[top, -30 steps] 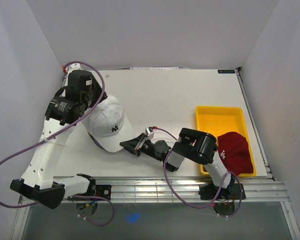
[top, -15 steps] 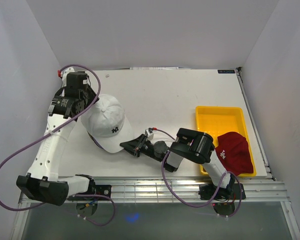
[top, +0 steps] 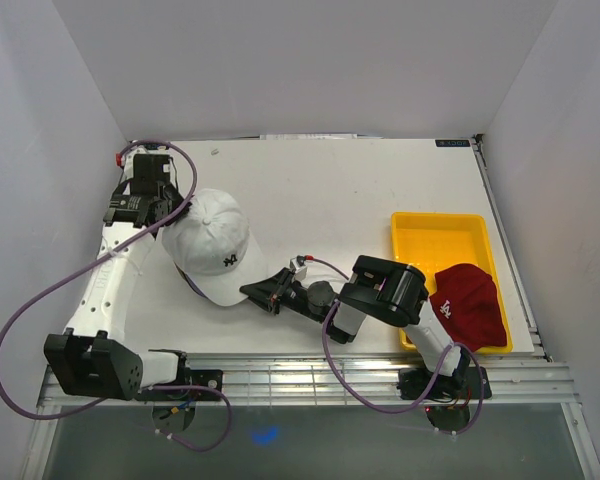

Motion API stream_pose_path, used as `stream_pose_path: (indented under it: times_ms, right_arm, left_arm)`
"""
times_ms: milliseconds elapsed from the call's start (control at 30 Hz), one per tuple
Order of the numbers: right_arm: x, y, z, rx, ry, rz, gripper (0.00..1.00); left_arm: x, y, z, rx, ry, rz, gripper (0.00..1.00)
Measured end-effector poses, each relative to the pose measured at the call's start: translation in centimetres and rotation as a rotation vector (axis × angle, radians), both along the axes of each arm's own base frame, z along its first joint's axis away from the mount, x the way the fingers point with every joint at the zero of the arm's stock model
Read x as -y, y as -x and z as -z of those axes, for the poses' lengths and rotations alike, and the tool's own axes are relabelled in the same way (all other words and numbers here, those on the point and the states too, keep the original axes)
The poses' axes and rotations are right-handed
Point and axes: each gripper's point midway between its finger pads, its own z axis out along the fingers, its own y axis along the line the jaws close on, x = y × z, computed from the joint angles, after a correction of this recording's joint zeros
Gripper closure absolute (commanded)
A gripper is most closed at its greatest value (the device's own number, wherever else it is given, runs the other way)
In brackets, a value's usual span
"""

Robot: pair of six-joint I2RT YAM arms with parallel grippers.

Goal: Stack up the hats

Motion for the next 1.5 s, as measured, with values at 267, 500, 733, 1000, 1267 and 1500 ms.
stream_pose_path:
  times_ms: [267,500,733,1000,1267,1500]
  right_arm:
    - [0.1,-0.1,0.1,-0.004,0.002,-0.004,0.92]
    - [0.0,-0.3,0.1,-0.004,-0.001,-0.005,0.92]
    - [-0.2,-0.5,0.1,-0.004,-0.005,-0.018,0.92]
    - [-0.3,-0.6,0.3,-0.006,-0.007,-0.026,0.92]
    - [-0.4,-0.7,0.4,-0.007,-0.003,-0.036,0.92]
    - [-0.5,-0.7,0.7,-0.012,0.005,-0.04,0.92]
  left_arm:
    - [-1.2,-1.6,3.1,-0.036,0.005,-0.022,1.0]
    - [-1.4,-2.5,4.3,-0.03,0.004,-0.027,1.0]
    - [-1.6,-3.0,4.9,-0.014,0.007,-0.032,1.0]
    - [-2.2,-3.6,6.3,0.01,0.008,-0.048,1.0]
    - [-2.4,-3.9,6.5,0.023,0.015,-0.051,1.0]
    - [-2.4,-4.0,6.7,0.023,0.021,-0.046,1.0]
